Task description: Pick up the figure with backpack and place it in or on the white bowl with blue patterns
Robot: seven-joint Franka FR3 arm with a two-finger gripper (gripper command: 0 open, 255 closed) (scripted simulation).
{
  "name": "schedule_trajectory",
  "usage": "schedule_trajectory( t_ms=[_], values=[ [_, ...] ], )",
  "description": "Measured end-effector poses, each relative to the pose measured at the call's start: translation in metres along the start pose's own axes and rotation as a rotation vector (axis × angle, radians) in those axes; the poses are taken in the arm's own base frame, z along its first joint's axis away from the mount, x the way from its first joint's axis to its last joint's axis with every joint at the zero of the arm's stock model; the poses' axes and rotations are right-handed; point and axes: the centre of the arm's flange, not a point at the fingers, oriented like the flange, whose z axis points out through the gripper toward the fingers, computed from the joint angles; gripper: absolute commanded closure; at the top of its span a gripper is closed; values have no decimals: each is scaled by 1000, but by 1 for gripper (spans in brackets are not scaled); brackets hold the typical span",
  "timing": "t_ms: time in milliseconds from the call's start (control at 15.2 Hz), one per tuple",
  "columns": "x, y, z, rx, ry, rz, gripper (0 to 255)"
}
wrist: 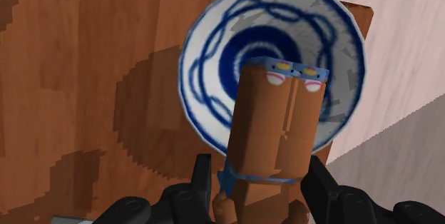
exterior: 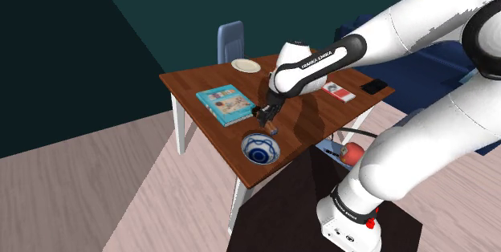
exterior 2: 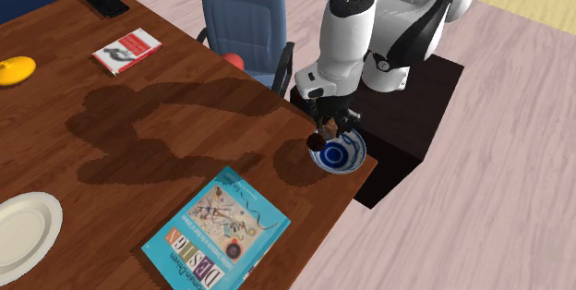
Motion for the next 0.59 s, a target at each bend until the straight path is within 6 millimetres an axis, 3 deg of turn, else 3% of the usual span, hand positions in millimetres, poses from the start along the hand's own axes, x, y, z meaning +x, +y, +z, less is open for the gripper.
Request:
schedule_trajectory(
  t_ms=[264,594],
  values=[
    [-35,-26,1,0,0,0,255],
    [-43,-30,26,0,0,0,255]
  ],
)
